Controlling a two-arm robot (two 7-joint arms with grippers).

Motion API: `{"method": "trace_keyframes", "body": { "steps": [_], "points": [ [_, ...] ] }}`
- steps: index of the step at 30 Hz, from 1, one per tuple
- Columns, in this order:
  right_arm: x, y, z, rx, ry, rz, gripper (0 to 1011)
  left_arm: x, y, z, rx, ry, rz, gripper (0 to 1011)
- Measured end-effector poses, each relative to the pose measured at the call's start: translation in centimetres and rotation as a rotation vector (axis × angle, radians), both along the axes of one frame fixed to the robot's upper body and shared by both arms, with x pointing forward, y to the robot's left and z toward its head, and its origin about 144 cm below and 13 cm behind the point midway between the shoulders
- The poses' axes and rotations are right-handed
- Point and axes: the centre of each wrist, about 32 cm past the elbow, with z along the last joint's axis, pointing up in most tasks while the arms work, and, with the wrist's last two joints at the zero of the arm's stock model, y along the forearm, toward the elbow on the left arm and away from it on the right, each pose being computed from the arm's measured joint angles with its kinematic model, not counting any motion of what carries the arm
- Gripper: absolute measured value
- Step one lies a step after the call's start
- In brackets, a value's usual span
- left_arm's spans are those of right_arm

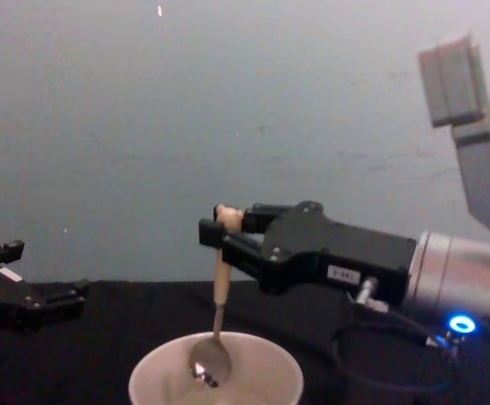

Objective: Pick up the stirring spoon with one hand, stir inside the cup, then place it back in its original position.

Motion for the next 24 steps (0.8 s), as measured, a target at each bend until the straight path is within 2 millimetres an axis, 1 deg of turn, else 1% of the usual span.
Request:
{"method": "trace_keyframes", "body": {
  "steps": [11, 20, 24],
  "points": [
    [0.6, 0.7, -1.3, -0.041, 0.009, -0.001, 214, 0.0, 0.0, 0.0, 0.0, 0.0, 0.0, 1001],
    [0.5, 0.8, -1.5, -0.048, 0.012, -0.002, 214, 0.0, 0.0, 0.0, 0.0, 0.0, 0.0, 1001],
    [0.3, 0.4, -1.4, -0.045, 0.013, -0.006, 214, 0.0, 0.0, 0.0, 0.0, 0.0, 0.0, 1001]
  ]
}}
